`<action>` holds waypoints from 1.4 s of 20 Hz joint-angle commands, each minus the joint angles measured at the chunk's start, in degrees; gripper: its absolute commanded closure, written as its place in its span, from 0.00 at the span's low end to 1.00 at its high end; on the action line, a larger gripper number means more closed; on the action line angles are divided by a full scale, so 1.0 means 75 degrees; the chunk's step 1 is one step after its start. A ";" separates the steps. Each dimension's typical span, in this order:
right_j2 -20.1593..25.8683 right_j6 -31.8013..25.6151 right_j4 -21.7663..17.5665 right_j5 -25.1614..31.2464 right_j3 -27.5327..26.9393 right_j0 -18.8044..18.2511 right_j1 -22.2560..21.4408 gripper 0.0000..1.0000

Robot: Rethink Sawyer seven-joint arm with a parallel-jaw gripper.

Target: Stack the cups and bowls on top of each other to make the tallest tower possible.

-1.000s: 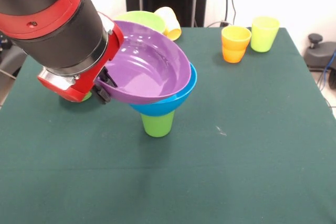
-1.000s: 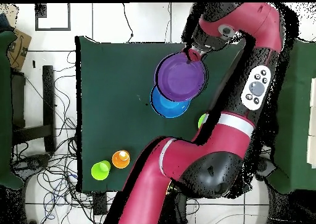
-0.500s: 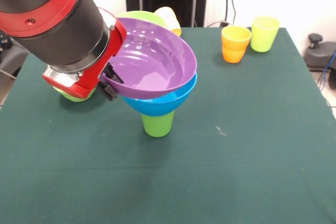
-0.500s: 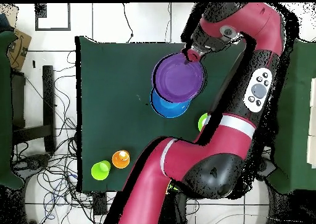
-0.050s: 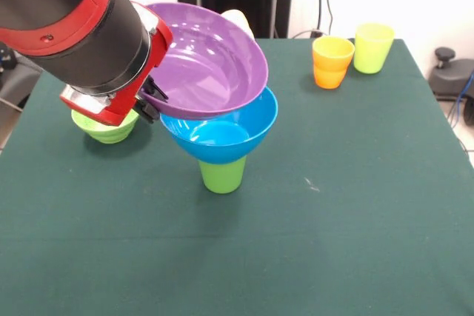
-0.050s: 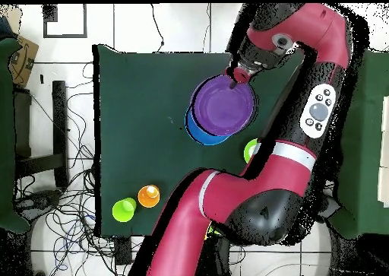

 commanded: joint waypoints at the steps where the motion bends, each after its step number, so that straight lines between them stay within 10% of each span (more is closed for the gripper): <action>1: 0.0300 -0.2147 -0.1024 0.0558 -0.0053 0.0059 -0.0155 1.00; 18: 0.2684 -0.1156 -0.0943 0.0174 0.1033 0.0309 -0.0468 1.00; 28: 0.3045 -0.1108 -0.1266 0.0114 0.1103 0.0295 -0.0525 1.00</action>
